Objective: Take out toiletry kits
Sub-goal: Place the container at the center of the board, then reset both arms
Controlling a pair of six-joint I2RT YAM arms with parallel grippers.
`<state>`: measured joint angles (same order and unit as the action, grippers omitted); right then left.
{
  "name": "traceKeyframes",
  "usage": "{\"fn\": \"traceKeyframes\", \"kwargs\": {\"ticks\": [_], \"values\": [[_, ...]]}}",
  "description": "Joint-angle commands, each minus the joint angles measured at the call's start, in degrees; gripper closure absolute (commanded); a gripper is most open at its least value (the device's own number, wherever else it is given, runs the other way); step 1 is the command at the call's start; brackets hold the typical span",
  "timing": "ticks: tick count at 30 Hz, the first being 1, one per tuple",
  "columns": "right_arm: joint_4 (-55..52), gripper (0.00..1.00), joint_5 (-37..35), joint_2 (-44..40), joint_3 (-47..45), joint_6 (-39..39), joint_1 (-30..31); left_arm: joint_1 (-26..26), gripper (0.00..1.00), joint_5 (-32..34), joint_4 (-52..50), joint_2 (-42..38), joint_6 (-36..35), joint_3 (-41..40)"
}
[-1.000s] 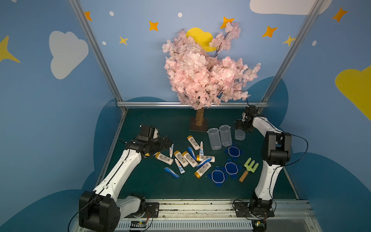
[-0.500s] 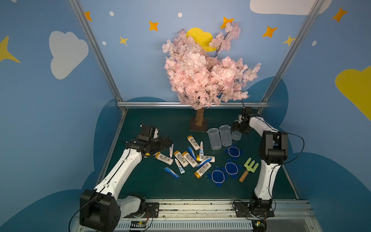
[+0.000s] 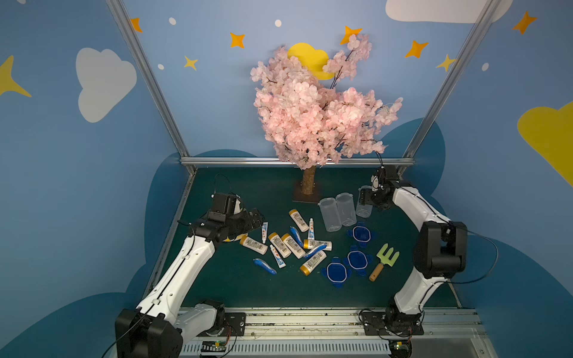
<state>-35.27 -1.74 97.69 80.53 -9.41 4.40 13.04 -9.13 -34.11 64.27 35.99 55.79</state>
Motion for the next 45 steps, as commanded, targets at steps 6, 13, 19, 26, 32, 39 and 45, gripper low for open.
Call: {"fn": "traceKeyframes", "kwargs": {"ticks": [6, 13, 19, 26, 32, 39, 45], "values": [[15.27, 0.18, 1.30, -23.69, -18.34, -2.31, 0.21, -0.12, 0.00, 14.41, 18.24, -7.62, -4.64, -10.40], [32.22, 0.14, 1.83, -37.01, -35.02, 1.76, -0.05, -0.12, 0.00, 23.13, 41.47, -15.16, -13.23, -24.96], [34.16, 0.14, 0.85, -39.68, -40.70, 3.93, -0.07, -0.53, 0.00, 34.23, 43.40, -11.14, -17.69, -26.31], [48.07, 0.14, -8.53, -35.40, -51.92, 3.04, -1.15, -3.12, 0.00, 34.26, 47.48, -1.22, -17.38, -28.98], [60.30, 0.14, -13.23, -24.92, -55.91, 1.81, -1.31, -7.19, 0.00, 28.16, 52.42, 2.30, -22.46, -27.99], [59.84, 0.14, -10.00, -16.21, -49.67, 4.25, -2.72, -11.33, 0.00, 27.04, 63.24, 8.13, -26.82, -32.20], [66.68, 0.14, -1.06, -14.43, -52.67, 9.12, -2.80, -13.51, 0.00, 22.44, 65.68, 15.48, -29.31, -29.49]]}}
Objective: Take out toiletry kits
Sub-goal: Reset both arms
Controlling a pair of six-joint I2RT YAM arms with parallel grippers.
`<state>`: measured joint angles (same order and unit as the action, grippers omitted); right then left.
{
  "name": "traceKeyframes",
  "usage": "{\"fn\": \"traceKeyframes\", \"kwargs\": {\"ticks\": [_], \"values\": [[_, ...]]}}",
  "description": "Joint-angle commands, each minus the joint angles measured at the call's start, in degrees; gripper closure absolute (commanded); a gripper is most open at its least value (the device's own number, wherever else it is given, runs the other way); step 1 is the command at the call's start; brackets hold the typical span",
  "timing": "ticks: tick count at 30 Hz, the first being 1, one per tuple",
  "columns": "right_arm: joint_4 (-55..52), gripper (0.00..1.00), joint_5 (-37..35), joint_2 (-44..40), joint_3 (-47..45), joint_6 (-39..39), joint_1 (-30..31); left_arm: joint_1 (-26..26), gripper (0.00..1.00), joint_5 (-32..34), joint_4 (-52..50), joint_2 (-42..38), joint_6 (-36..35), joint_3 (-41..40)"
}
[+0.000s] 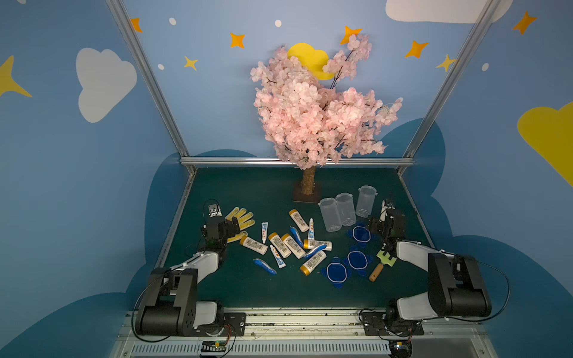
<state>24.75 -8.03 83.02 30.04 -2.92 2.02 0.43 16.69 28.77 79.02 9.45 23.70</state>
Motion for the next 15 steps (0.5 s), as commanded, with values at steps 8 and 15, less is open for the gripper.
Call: {"fn": "traceKeyframes", "kwargs": {"ticks": [8, 15], "values": [[9.07, 0.14, 4.83, 0.99, -3.28, 3.42, 0.34, -3.40, 0.00, -13.32, 27.07, 10.59, -5.90, -4.20], [8.43, 0.14, 2.63, 1.23, -2.76, 3.91, 1.49, -3.60, 0.00, -13.96, 20.48, 8.82, -5.59, -2.45]]}}
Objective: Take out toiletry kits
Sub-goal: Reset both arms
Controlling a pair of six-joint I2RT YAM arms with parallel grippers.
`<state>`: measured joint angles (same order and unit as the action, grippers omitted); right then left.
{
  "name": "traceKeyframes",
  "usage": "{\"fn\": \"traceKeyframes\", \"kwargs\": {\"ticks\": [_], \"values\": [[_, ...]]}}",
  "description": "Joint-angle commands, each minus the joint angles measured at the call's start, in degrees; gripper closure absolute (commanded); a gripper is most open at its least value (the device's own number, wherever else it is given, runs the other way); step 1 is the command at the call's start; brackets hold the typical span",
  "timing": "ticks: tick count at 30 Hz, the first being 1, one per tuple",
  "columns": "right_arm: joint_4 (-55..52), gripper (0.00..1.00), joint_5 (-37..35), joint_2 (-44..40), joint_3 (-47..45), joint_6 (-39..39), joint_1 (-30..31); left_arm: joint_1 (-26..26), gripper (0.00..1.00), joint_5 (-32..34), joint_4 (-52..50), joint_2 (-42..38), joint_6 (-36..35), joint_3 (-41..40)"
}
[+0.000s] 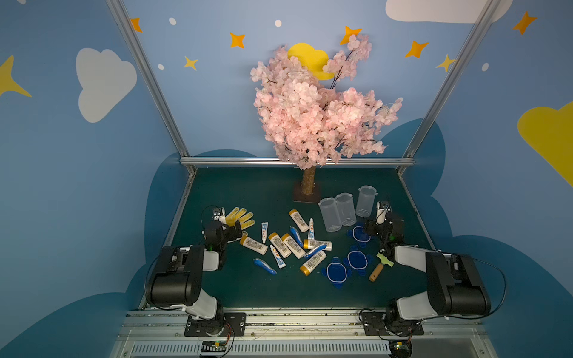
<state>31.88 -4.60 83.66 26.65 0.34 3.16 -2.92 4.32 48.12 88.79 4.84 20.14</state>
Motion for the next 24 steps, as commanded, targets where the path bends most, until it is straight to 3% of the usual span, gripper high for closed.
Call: {"fn": "traceKeyframes", "kwargs": {"ticks": [1, 24], "values": [[1.39, 0.14, -0.83, 0.53, 0.53, 0.70, 0.42, -0.29, 0.00, -1.59, 1.01, -1.03, -0.97, 1.13], [1.08, 0.14, -1.02, 0.75, 0.75, 0.74, 0.60, 0.30, 0.00, -0.71, 1.01, -0.99, -1.33, 1.23]]}}
